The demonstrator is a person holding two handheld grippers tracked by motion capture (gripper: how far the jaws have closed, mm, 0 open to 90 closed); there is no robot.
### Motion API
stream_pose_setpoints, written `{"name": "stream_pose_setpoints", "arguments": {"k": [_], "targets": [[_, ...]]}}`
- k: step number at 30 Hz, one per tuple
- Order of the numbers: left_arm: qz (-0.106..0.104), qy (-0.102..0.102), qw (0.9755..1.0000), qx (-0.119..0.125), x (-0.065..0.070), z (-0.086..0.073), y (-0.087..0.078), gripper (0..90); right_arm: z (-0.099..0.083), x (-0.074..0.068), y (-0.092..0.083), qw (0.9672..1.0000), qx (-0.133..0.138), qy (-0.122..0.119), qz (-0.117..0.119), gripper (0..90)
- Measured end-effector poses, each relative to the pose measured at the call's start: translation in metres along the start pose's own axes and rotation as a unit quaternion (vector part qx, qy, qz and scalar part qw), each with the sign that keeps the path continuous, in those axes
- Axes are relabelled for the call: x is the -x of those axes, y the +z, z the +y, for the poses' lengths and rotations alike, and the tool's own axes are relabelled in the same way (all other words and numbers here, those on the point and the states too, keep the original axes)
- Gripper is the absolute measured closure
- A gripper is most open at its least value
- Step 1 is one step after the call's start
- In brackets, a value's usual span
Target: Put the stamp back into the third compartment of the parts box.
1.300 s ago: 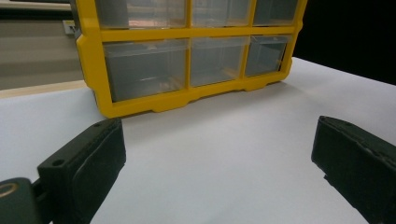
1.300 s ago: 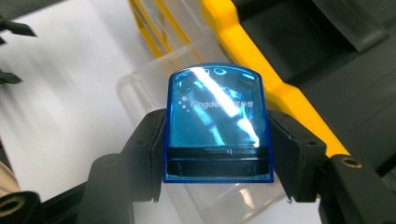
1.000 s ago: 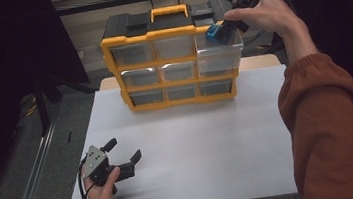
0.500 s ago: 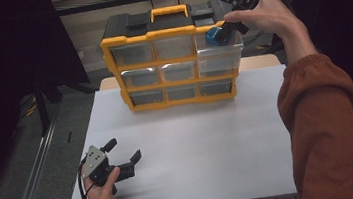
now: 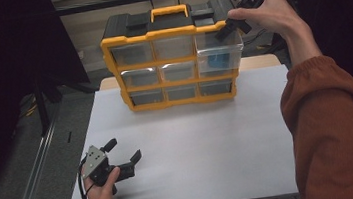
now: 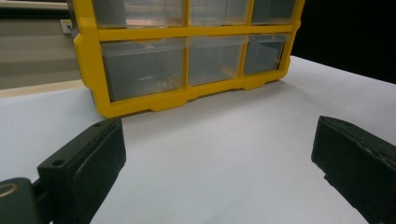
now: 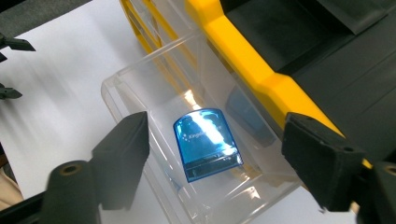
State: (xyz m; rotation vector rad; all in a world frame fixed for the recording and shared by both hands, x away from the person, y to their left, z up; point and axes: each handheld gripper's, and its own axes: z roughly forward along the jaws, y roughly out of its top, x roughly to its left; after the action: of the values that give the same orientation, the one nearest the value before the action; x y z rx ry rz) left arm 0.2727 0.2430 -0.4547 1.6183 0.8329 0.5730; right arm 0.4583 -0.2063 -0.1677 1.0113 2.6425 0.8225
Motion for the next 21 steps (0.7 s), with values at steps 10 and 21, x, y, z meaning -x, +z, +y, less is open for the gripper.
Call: {"name": "stream_pose_setpoints", "arguments": {"k": [10,21], "targets": [[0.006,-0.009,0.9999,0.002,-0.001,0.001,0.002,3.2,-0.016,0.002,-0.008,0.9995,0.025,0.0,-0.018,7.2],[0.008,0.001,1.0,-0.002,-0.003,0.002,0.002,3.3,-0.044,0.008,-0.009,0.9987,0.042,0.021,-0.022,5.6]]}}
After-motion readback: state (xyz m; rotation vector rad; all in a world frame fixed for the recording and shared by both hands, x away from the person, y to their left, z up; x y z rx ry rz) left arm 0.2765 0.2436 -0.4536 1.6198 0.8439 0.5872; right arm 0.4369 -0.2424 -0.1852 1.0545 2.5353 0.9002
